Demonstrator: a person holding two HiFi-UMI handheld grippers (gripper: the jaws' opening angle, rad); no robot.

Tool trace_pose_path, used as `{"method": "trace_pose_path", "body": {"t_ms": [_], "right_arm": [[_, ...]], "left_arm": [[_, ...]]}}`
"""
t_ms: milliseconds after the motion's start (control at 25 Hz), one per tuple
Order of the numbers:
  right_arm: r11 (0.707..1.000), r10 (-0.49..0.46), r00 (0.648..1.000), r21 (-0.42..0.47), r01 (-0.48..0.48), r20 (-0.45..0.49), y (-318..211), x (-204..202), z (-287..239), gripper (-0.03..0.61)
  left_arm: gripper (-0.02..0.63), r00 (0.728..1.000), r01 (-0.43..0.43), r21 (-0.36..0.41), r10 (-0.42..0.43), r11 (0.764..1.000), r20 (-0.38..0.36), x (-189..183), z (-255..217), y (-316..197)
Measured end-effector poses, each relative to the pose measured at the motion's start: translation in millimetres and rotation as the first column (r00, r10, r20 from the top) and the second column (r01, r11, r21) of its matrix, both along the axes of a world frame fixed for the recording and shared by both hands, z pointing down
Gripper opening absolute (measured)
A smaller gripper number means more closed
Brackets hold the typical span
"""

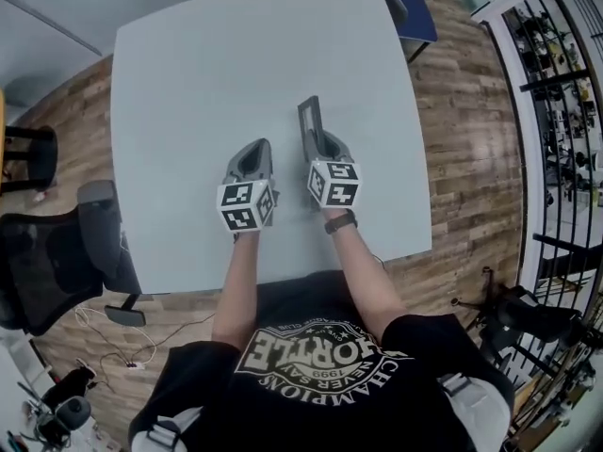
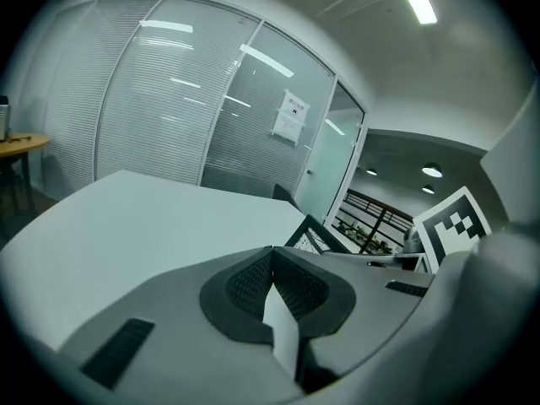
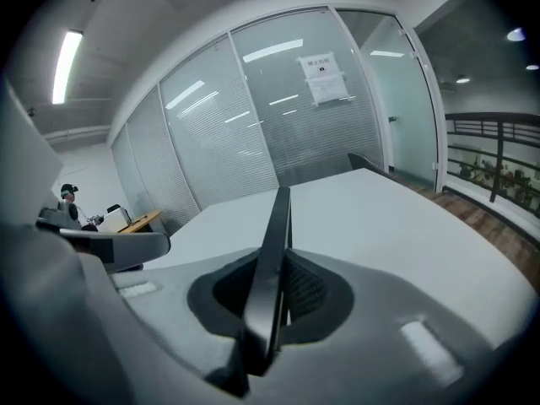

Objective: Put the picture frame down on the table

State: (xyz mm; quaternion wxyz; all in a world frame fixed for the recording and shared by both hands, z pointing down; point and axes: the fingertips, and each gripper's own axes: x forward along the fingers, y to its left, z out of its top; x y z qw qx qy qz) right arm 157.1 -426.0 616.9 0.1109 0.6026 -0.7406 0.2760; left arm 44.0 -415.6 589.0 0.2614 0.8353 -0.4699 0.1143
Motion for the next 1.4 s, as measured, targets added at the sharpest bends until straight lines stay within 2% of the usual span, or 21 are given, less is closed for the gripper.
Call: {"method": "trace_pose_path", "body": {"t_ms": [320,600,800,1040,1280,1400], "right_arm": [[0.999,-0.019,0.999,-0.047,0.021,0.039,-20.3,4.2,49.6,0.041],[0.998,0.017,0.992,-0.062,-0.010,0.125,-23.7,17.1,60.9,0.041],[0.994,-0.009,0.992,-0.103,0.022,0.127,-24.8,29.8,73.6,0.048],[0.978,0.011,0.988,-0.207,0.021,0.155,-23.5,50.3,97.3,0.117],[0.960,0.078,0.973,-0.281,-0.014,0.216,-20.6,56.6,112.7,0.154],[0.945,0.080,0.975,-0.326,-0.008,0.207,-17.1,60.9,121.4,0.191]], "left_arm": [[0.006,1.000,-0.009,-0.050,0.010,0.999,0.015,18.0,34.6,-18.8],[0.006,1.000,-0.016,-0.076,0.017,0.997,0.025,27.7,46.2,-22.0],[0.006,0.999,-0.032,-0.096,0.034,0.995,0.029,35.5,55.2,-20.2],[0.006,0.998,-0.048,-0.117,0.054,0.992,0.043,42.0,59.4,-19.0],[0.006,0.997,-0.048,-0.131,0.054,0.990,0.046,40.4,64.2,-16.5],[0.006,0.997,-0.049,-0.135,0.056,0.990,0.047,41.3,65.5,-17.2]]}}
